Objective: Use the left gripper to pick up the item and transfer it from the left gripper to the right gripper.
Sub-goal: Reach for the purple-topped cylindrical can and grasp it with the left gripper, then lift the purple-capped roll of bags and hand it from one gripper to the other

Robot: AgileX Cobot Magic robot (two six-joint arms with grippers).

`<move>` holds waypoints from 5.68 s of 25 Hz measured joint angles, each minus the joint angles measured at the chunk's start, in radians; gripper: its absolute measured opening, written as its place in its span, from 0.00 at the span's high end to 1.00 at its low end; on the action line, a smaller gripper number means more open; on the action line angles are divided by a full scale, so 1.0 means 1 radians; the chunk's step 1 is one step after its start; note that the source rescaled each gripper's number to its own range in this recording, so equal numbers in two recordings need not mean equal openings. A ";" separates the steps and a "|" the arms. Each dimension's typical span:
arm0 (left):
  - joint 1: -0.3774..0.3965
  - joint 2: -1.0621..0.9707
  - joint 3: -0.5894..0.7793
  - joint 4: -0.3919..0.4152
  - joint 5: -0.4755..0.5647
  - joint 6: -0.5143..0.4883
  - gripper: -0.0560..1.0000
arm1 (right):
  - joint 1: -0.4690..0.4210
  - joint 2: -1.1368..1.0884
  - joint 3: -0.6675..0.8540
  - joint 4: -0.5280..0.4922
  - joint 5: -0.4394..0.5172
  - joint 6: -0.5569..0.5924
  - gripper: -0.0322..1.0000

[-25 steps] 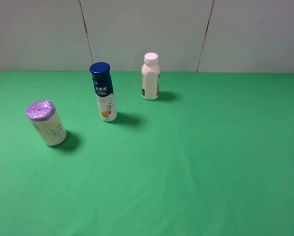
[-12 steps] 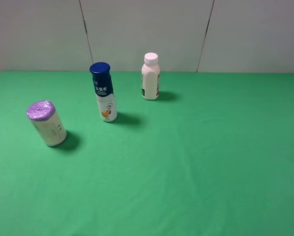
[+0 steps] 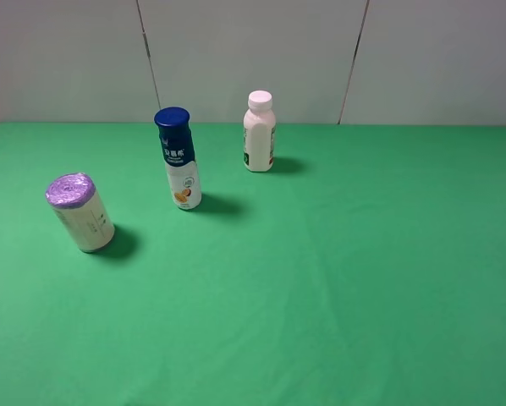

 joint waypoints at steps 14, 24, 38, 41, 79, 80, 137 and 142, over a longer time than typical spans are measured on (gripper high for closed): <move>0.000 0.556 -0.144 -0.034 -0.049 0.045 0.00 | 0.000 0.000 0.000 0.000 0.000 0.000 0.00; -0.100 0.917 -0.234 0.001 -0.191 0.061 0.00 | 0.000 0.000 0.000 0.000 0.000 0.000 0.00; -0.218 1.310 -0.334 0.046 -0.334 0.049 0.00 | 0.000 0.000 0.000 0.000 0.000 0.000 0.00; -0.224 1.372 -0.334 0.048 -0.376 0.048 0.00 | 0.000 0.000 0.000 0.000 0.000 0.000 0.00; -0.235 1.498 -0.334 0.057 -0.502 0.076 0.94 | 0.000 0.000 0.000 0.001 0.000 0.000 0.00; -0.235 1.498 -0.334 0.057 -0.502 0.077 0.94 | 0.000 0.000 0.000 0.001 0.000 0.000 0.00; -0.576 1.097 -0.511 0.022 -0.060 0.084 0.94 | 0.000 0.000 0.000 0.028 -0.001 0.000 0.00; -0.596 1.097 -0.511 -0.113 -0.157 0.096 0.94 | 0.000 0.000 0.000 0.108 -0.017 -0.020 0.00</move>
